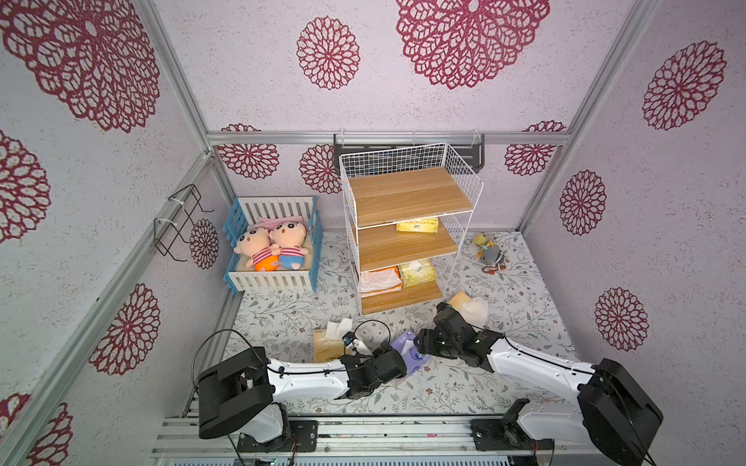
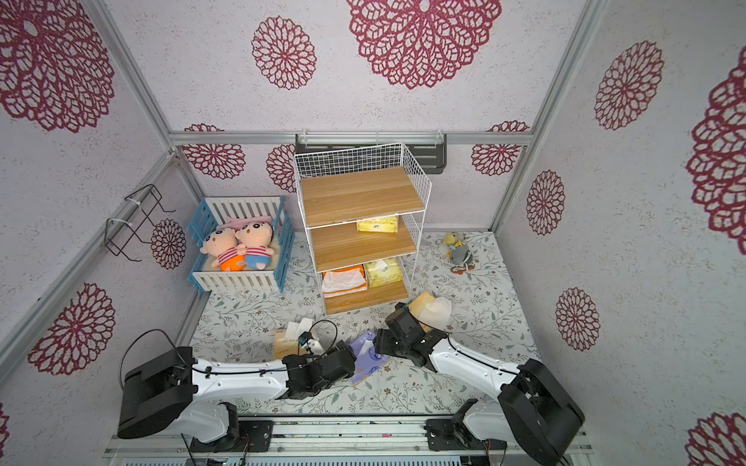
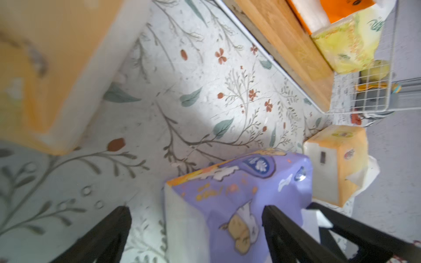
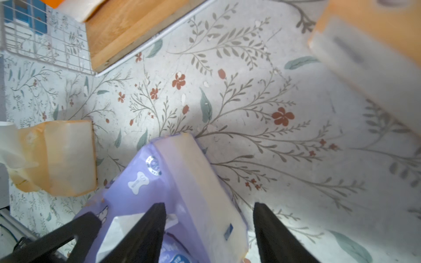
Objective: Remove the tissue boxes from the shelf
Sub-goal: Place the box of tissues at the center of the board.
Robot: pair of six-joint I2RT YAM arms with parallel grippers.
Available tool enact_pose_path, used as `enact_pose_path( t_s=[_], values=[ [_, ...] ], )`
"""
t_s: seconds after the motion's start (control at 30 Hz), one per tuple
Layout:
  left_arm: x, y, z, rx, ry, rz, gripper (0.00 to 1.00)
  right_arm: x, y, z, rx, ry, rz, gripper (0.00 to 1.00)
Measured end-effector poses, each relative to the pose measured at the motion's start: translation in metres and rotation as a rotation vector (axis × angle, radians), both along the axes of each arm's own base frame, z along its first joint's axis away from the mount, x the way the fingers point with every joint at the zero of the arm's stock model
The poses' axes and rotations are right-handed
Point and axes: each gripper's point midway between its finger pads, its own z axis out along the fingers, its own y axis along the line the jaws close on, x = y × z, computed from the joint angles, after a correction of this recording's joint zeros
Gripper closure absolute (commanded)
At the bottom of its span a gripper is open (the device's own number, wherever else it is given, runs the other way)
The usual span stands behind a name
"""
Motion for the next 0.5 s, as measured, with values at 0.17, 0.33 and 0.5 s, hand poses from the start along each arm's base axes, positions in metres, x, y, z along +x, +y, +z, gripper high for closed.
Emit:
enact_pose_path(
  t_s=[0.17, 0.33, 0.5],
  values=[
    [0.027, -0.028, 0.008, -0.088, -0.034, 0.002, 0.03, 0.002, 0.002, 0.016, 0.036, -0.044, -0.001, 0.33],
    [0.045, -0.048, 0.008, -0.146, -0.04, -0.008, 0.03, 0.003, -0.001, 0.028, 0.051, -0.075, -0.01, 0.33],
    [0.069, -0.049, 0.011, -0.191, -0.044, 0.008, 0.03, 0.004, -0.012, 0.052, 0.065, -0.147, -0.051, 0.33]
  ],
)
